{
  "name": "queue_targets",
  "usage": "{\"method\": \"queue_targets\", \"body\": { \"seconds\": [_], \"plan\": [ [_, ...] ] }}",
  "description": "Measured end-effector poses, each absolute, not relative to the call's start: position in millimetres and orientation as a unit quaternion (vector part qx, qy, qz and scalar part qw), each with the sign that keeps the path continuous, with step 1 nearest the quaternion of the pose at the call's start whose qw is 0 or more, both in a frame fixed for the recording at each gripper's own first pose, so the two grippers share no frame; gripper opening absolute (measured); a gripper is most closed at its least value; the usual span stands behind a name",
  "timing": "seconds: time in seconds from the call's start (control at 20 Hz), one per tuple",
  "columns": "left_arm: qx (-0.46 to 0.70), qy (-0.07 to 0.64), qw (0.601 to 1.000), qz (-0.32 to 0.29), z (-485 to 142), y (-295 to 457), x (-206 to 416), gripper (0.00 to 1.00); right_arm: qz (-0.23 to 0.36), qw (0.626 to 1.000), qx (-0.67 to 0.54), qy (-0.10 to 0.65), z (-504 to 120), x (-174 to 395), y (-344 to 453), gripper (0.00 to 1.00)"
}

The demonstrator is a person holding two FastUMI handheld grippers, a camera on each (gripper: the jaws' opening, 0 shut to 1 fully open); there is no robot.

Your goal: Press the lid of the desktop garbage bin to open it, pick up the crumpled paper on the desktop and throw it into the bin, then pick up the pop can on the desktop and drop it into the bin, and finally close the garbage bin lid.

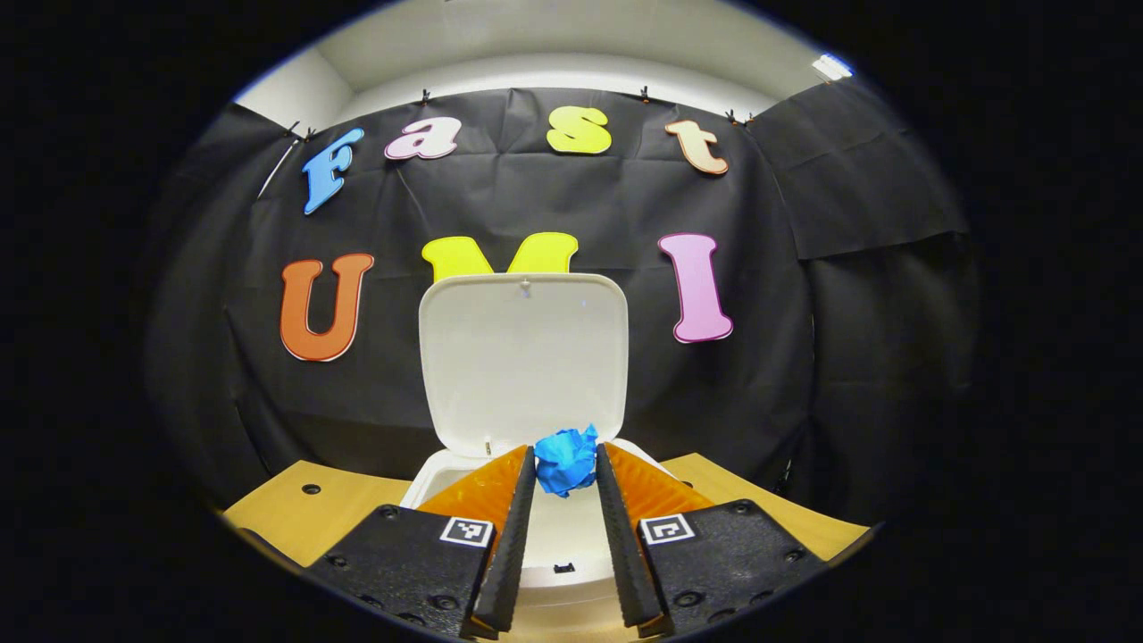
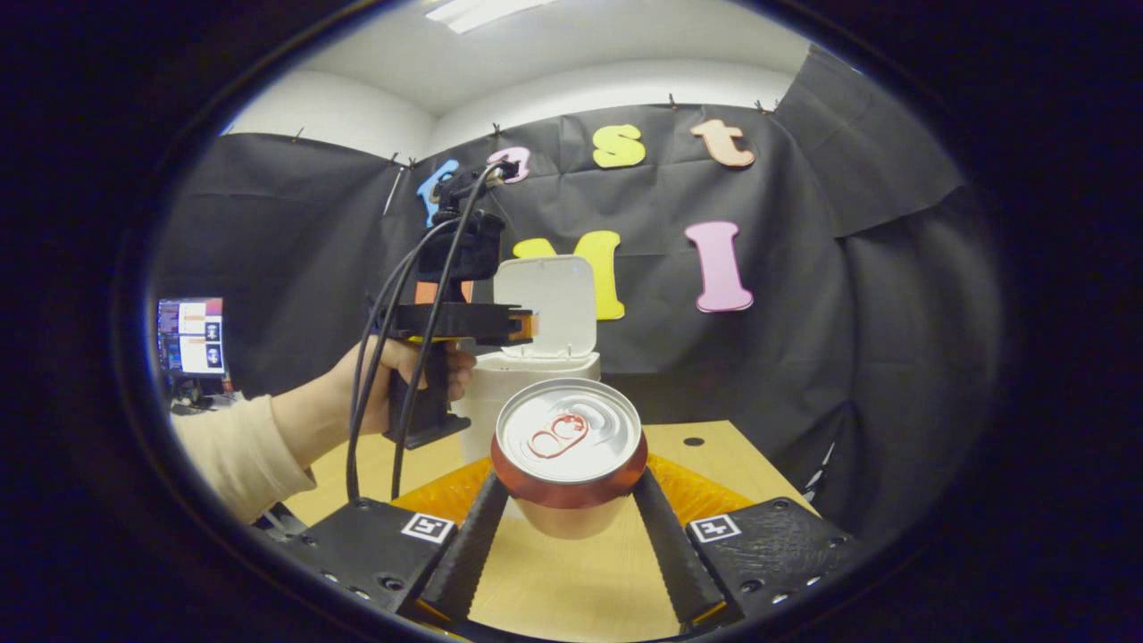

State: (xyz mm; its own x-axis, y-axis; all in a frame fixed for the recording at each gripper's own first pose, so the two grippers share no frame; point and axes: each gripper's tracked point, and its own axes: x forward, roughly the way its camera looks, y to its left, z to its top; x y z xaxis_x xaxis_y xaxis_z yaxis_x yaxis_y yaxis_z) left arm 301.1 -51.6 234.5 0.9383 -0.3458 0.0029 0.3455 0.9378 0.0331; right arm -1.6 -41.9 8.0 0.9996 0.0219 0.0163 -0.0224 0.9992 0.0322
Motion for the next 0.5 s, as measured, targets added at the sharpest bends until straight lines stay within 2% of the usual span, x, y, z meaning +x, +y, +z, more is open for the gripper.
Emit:
{"method": "queue_targets", "body": {
  "seconds": [0.2, 0.3, 0.4, 0.45, 0.5],
  "plan": [
    [0.001, 0.016, 0.984, -0.178, 223, -58, 300, 0.49, 0.005, 1.0, 0.02, -0.005, 7, 1, -48, 0.8],
    [-0.019, 0.028, 0.983, -0.179, 218, -60, 296, 0.68, 0.002, 1.0, 0.021, -0.005, 6, 3, -51, 0.8],
    [-0.044, 0.036, 0.98, -0.189, 216, -65, 288, 0.73, -0.004, 1.0, 0.02, -0.006, 7, 3, -54, 0.8],
    [-0.051, 0.037, 0.981, -0.183, 217, -61, 286, 0.84, -0.008, 1.0, 0.018, -0.006, 6, 4, -57, 0.8],
    [-0.057, 0.034, 0.981, -0.182, 218, -59, 282, 0.87, -0.012, 1.0, 0.017, -0.006, 5, 5, -59, 0.8]
  ]
}}
